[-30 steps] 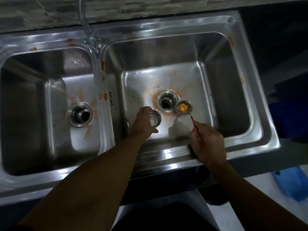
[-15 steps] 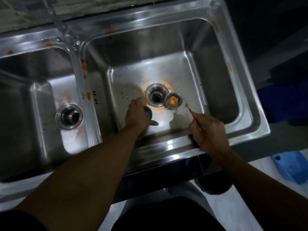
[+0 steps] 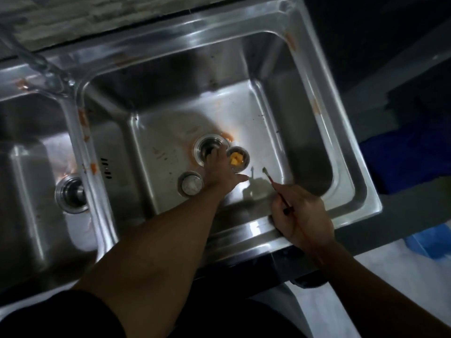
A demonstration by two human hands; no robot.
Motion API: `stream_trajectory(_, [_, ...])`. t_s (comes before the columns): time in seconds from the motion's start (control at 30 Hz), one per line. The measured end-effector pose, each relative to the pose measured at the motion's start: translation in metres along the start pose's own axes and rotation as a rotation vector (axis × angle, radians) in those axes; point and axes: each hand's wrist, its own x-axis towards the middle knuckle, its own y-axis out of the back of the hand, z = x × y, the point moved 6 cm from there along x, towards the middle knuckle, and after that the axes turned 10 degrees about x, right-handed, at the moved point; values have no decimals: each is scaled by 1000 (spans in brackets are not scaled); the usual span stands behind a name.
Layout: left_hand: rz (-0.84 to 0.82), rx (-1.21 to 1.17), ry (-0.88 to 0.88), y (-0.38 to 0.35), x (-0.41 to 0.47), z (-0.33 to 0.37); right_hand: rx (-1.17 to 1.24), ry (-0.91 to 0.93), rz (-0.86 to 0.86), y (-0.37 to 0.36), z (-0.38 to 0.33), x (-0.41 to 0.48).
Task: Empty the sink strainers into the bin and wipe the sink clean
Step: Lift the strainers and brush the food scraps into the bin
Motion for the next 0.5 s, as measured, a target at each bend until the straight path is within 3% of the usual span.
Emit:
stream_trajectory(0.17, [89,-103,82,-2,10,6,12,-25,14,0,3,1])
stream_trajectory(0.5, [230,-357,-64,52,-39,2,21,22,144,5,2,2])
